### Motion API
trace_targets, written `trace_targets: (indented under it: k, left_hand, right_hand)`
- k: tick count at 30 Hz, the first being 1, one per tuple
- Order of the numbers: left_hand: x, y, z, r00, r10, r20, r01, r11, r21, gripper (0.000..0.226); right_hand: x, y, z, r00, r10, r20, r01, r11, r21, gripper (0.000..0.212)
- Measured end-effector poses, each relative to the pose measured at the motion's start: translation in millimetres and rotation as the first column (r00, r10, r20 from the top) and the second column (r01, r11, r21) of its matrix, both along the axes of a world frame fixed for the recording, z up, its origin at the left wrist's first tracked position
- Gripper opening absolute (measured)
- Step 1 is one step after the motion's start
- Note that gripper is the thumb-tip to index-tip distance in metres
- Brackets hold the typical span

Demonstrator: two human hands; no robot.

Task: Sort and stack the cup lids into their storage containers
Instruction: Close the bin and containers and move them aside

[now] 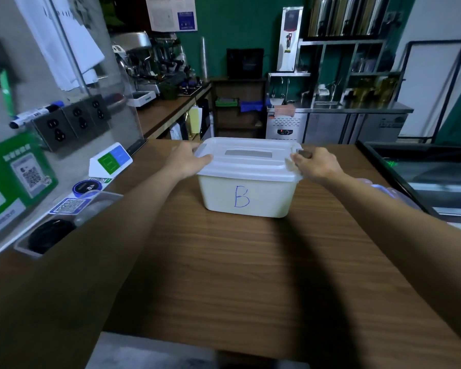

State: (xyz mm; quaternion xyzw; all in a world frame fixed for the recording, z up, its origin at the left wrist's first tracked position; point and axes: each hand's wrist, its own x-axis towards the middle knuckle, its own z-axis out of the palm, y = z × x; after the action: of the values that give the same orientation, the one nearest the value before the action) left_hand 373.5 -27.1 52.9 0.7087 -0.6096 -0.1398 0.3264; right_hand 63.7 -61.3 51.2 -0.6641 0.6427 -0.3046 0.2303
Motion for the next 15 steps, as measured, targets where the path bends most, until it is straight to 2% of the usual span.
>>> trace_targets:
  k: [3,5,10,12,15]
  left_hand:
    - [1,18,4,0.998,-0.046,0.045,0.045,0.999,0.016,0.06]
    - [2,33,8,0.994,-0.066,0.091,0.064,0.998,0.026,0.059]
    - [41,84,9,0.988,-0.003,0.153,-0.008,0.998,0.068,0.062]
    - [69,108,4,0.986,0.039,0.163,-0.05,0.997,0.062,0.062]
    - [113,147,-2,0.98,0.126,0.156,-0.132,0.991,0.031,0.063]
  right_hand:
    - [5,15,3,0.994,0.063,-0.085,-0.07,0.994,-0.087,0.053]
    - [15,29,8,0.983,0.109,-0.148,-0.13,0.981,-0.142,0.06]
    - [73,67,12,0.928,0.289,-0.236,-0.349,0.895,-0.278,0.055]
    - [104,79,7,0.894,0.356,-0.272,-0.429,0.854,-0.293,0.053]
    - [157,94,-1,0.825,0.465,-0.321,-0.543,0.81,-0.223,0.059]
